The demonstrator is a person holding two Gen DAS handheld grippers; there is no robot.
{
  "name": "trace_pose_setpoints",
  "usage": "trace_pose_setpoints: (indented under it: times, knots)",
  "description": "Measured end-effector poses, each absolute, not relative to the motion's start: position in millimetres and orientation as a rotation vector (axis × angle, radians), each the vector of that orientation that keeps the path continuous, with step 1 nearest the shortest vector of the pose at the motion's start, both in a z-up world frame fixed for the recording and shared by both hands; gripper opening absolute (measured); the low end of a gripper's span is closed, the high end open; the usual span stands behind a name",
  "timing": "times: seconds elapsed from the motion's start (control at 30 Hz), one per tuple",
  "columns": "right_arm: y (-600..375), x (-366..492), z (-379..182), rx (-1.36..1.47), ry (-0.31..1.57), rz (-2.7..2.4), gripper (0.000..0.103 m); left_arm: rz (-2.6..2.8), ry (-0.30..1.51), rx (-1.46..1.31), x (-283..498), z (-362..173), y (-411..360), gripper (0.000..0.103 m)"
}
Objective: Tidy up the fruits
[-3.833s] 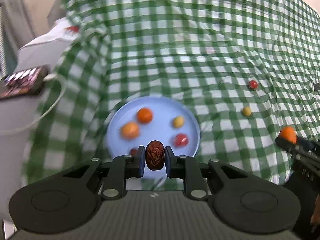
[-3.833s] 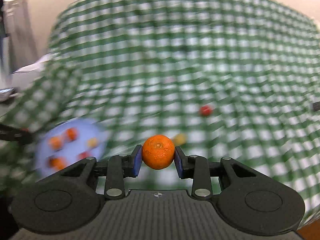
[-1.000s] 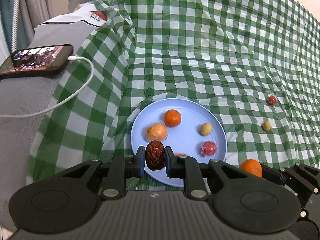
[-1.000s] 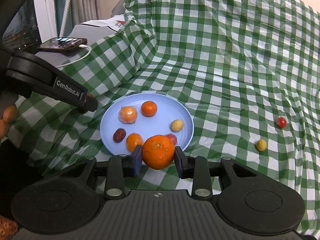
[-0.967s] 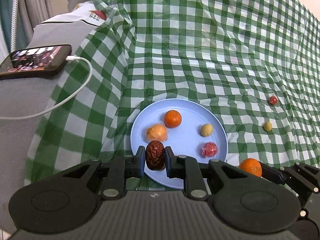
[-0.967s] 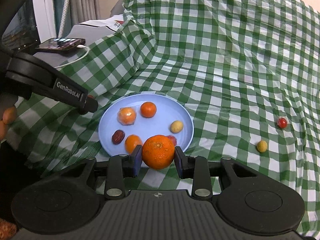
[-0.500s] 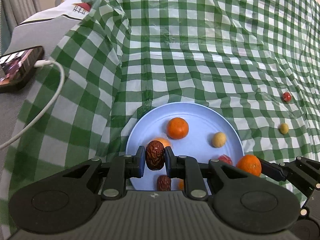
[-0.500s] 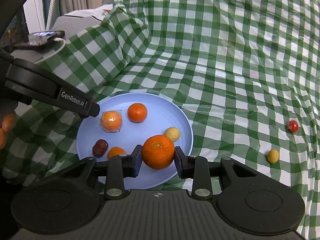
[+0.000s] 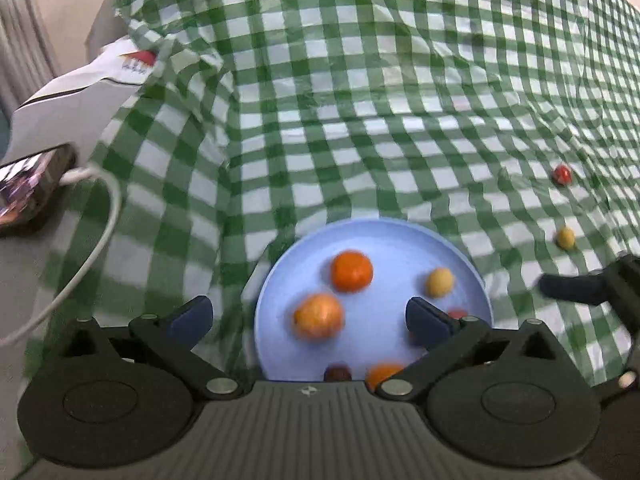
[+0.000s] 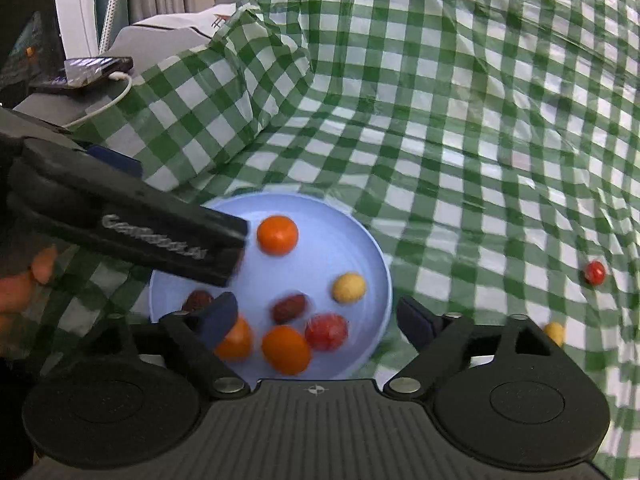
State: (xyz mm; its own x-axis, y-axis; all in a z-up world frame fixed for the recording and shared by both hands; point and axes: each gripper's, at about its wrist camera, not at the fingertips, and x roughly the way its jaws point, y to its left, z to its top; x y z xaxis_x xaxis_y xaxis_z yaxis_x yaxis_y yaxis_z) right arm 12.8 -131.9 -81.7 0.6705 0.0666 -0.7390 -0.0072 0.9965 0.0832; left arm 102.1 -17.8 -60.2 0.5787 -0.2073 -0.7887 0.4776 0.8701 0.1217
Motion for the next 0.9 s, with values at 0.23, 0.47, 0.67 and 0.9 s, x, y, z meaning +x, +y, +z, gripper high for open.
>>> trace_pose_setpoints:
  times: [0.23, 0.47, 0.67, 0.9]
  knots:
    - [-126.6, -48.4, -66.8, 0.141, 0.919, 0.047, 0.1, -0.356, 0.956, 0.305, 44.4, -54.0, 20.6, 0.103]
    - [-112.1, -85.5, -45.2, 0.12, 0.865, 0.034, 0.1, -0.33, 0.956, 0.291, -3.8, -41.4, 43.9, 0.103]
    - [-111.6, -106.3, -26.9, 0.108, 0.79, 0.007, 0.101, -0.318, 0.889, 0.268, -25.9, -19.8, 49.4, 0.103]
    - [-108.7, -126.5, -15.4, 0.095, 0.733, 0.003, 0.102, -0.323, 0.832, 0.264, -45.4, -3.0, 45.3, 0.103]
